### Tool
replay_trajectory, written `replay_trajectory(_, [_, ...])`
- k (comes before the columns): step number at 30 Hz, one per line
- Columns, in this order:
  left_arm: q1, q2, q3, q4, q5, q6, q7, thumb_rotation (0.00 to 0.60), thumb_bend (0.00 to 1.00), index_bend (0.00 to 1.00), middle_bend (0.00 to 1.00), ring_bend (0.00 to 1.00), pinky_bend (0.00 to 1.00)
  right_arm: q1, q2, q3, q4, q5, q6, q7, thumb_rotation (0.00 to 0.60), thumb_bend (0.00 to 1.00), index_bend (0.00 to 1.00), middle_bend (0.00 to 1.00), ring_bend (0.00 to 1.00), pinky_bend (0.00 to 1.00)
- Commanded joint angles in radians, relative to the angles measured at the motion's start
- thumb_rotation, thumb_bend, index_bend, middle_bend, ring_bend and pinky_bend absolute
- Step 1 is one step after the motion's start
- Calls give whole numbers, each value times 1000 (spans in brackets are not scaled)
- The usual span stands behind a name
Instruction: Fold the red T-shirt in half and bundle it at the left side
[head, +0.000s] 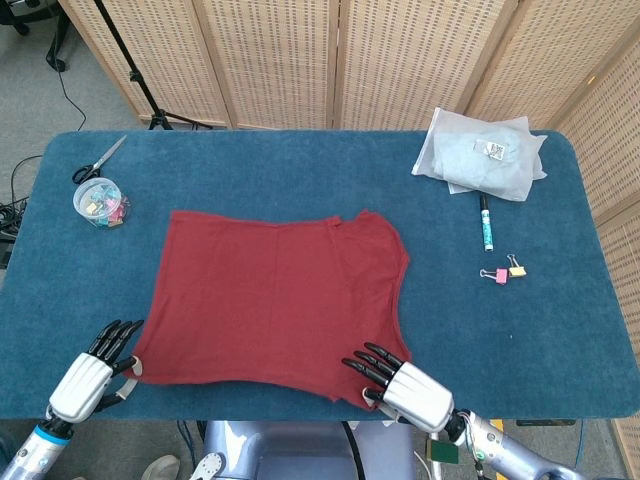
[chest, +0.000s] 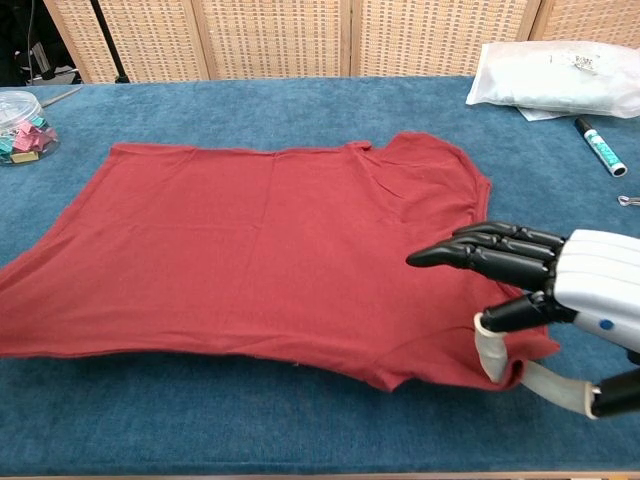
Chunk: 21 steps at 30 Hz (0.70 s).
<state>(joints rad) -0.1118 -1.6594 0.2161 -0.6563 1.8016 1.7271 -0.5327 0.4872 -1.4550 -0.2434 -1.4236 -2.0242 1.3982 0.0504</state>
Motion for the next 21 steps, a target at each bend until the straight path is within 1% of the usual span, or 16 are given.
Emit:
replay_trajectory(1, [15, 23, 18, -30, 14, 13, 6, 600, 543, 734, 0, 0, 0, -7, 12, -20, -2, -29, 18, 9, 600, 569, 666, 58, 0, 0])
replay_trajectory(10, [47, 74, 62, -108, 63, 58, 60, 600, 543, 734, 0, 0, 0, -15, 45, -71, -14, -121, 59, -2, 600, 556, 667, 64, 0, 0])
replay_trajectory(21, [79, 123, 94, -173, 94, 75, 101, 600, 550, 734, 0, 0, 0, -40, 70, -111, -19, -192, 103, -12, 600, 556, 668, 67, 0, 0])
